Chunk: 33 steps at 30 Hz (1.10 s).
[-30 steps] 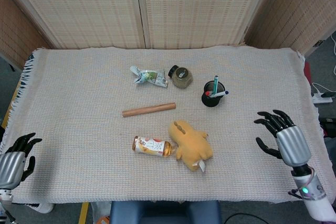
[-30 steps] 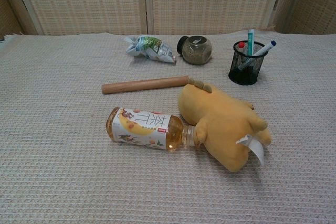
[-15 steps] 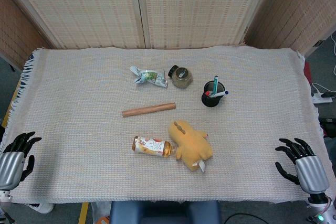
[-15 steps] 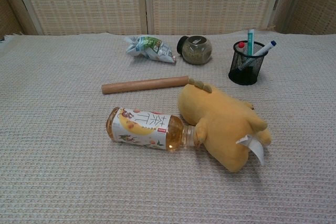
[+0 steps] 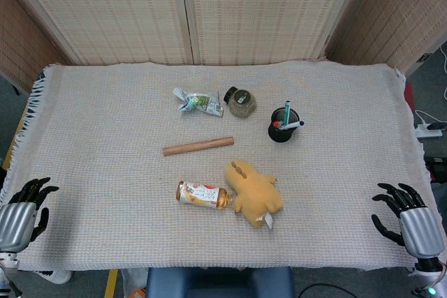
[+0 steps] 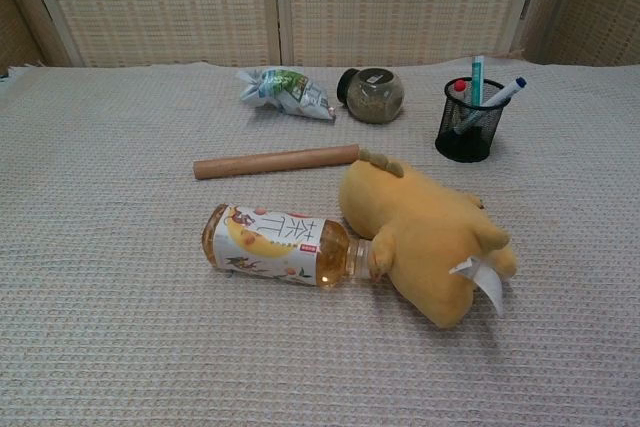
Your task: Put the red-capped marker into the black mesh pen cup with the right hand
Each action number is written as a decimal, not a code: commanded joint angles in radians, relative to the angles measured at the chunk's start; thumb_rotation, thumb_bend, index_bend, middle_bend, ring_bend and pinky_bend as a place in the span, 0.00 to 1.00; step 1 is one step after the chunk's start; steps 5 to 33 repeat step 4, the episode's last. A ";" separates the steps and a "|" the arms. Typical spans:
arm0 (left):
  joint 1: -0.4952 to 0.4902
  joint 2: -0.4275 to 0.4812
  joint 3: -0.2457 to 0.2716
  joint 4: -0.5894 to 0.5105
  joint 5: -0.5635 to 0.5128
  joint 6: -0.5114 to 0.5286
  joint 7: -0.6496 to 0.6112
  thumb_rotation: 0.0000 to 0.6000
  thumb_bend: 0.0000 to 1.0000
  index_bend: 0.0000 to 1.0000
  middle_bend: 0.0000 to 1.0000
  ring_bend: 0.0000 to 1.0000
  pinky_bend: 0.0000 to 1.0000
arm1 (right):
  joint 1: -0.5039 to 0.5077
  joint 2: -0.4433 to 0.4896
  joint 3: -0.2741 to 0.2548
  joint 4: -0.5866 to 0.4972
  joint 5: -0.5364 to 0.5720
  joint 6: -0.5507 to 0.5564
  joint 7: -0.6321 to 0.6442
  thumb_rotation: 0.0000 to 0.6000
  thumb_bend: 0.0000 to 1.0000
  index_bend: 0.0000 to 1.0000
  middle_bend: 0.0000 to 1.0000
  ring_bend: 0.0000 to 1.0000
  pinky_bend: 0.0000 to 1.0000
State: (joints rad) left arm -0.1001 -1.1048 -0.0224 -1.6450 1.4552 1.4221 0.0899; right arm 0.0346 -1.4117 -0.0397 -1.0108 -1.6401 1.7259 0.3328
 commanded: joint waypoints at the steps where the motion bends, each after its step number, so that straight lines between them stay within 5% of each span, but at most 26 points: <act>1: 0.001 0.000 0.000 -0.002 0.001 0.003 0.002 1.00 0.59 0.27 0.12 0.08 0.26 | -0.001 0.001 0.002 -0.001 -0.002 -0.001 0.001 1.00 0.25 0.41 0.22 0.31 0.20; 33: 0.001 0.000 0.002 -0.006 0.004 0.003 0.007 1.00 0.59 0.27 0.12 0.08 0.26 | -0.003 0.003 0.005 -0.002 -0.007 0.004 0.005 1.00 0.25 0.41 0.22 0.31 0.20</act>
